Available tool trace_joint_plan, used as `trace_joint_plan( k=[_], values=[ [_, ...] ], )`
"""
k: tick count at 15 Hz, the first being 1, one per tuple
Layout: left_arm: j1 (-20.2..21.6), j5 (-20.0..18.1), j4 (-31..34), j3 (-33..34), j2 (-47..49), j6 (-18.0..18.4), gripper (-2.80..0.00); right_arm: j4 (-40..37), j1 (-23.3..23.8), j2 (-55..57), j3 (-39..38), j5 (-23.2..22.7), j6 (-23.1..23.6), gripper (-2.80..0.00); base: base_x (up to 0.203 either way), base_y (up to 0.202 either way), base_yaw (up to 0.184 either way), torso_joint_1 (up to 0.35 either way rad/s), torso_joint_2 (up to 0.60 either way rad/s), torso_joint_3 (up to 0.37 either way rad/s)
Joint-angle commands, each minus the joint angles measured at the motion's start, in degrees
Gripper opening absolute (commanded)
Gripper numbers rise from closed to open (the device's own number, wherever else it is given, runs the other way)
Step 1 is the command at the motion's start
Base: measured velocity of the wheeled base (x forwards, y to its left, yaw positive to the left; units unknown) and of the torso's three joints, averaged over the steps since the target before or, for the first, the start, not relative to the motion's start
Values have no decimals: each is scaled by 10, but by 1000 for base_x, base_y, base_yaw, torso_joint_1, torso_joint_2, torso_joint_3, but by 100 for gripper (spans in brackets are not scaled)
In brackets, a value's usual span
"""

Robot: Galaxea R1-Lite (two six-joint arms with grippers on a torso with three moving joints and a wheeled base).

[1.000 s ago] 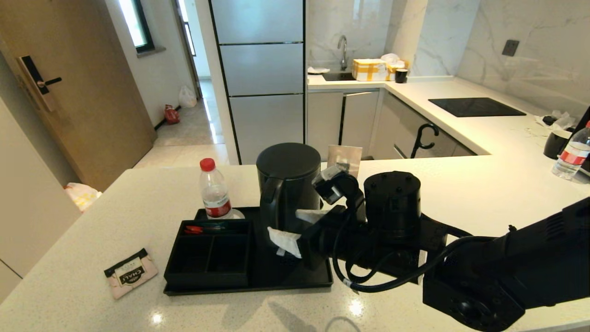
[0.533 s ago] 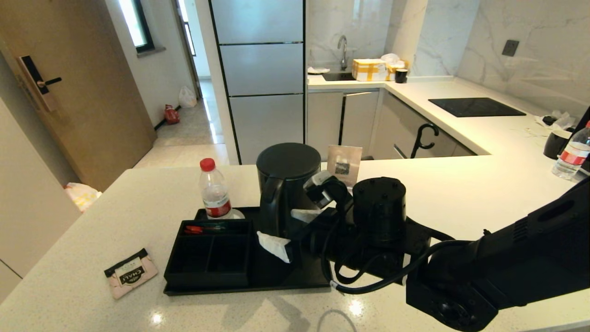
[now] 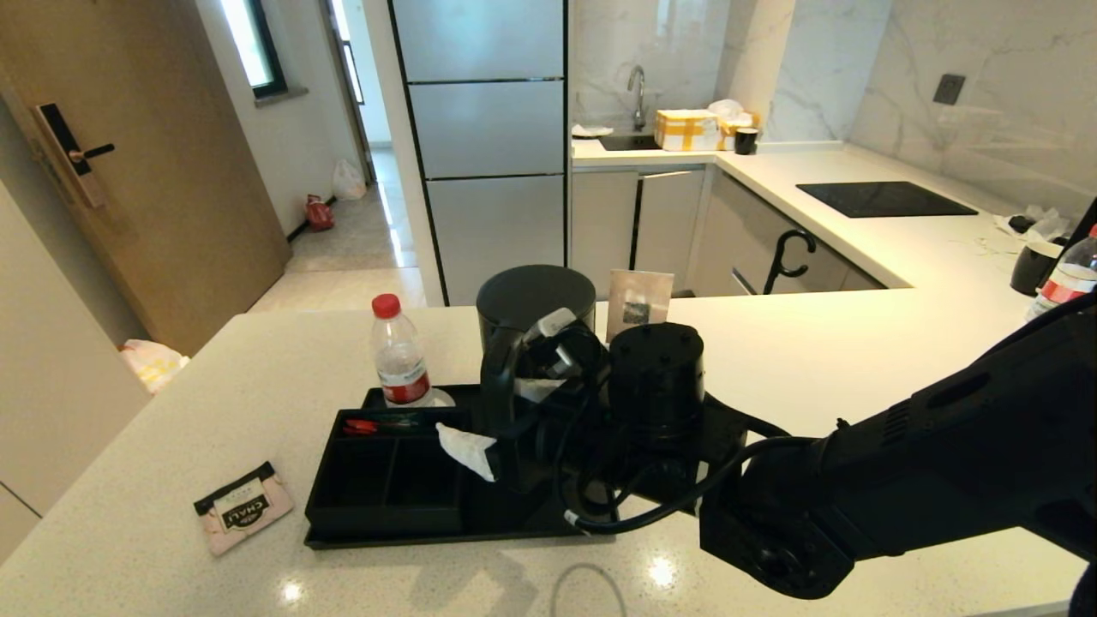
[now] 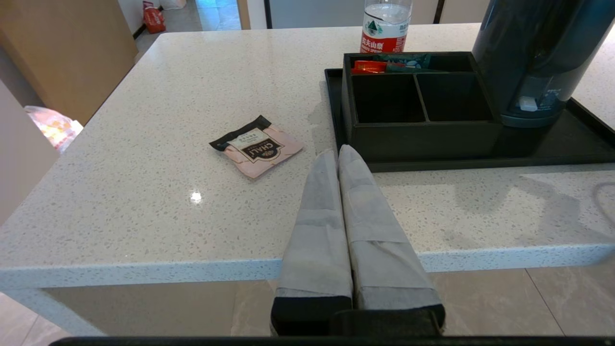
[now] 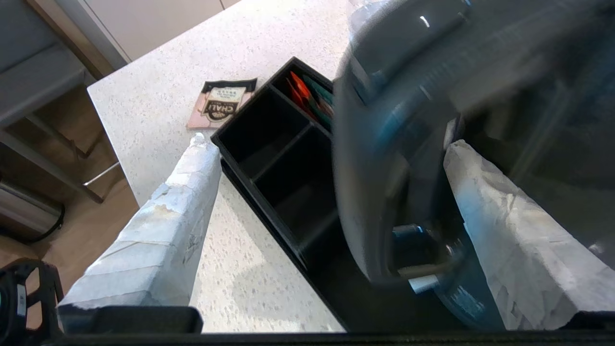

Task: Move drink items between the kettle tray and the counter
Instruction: Pick up the kettle

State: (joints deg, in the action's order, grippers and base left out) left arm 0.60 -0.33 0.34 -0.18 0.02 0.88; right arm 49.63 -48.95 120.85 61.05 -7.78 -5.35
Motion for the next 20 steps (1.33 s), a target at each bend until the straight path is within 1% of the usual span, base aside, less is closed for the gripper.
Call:
trace_joint_plan(
  k=[1, 5, 7, 17, 18, 20],
  values=[
    [1, 0, 0, 0, -1, 0, -280, -3, 0, 22, 36, 0, 0, 0, 0, 0, 0, 0, 0, 0],
    [1, 0, 0, 0, 0, 0, -280, -12, 0, 29, 48, -1, 0, 0, 0, 0, 0, 0, 0, 0],
    [0, 0, 0, 0, 0, 0, -280, -14, 0, 52, 79, -1, 0, 0, 0, 0, 0, 0, 0, 0],
    [1, 0, 0, 0, 0, 0, -280, -16, 1, 52, 86, 10, 7, 0, 0, 0, 0, 0, 0, 0],
    [0, 0, 0, 0, 0, 0, -280, -15, -1, 53, 86, 14, 7, 0, 0, 0, 0, 0, 0, 0],
    [0, 0, 0, 0, 0, 0, -280, -10, -12, 63, 94, 63, 7, 0, 0, 0, 0, 0, 0, 0]
  ],
)
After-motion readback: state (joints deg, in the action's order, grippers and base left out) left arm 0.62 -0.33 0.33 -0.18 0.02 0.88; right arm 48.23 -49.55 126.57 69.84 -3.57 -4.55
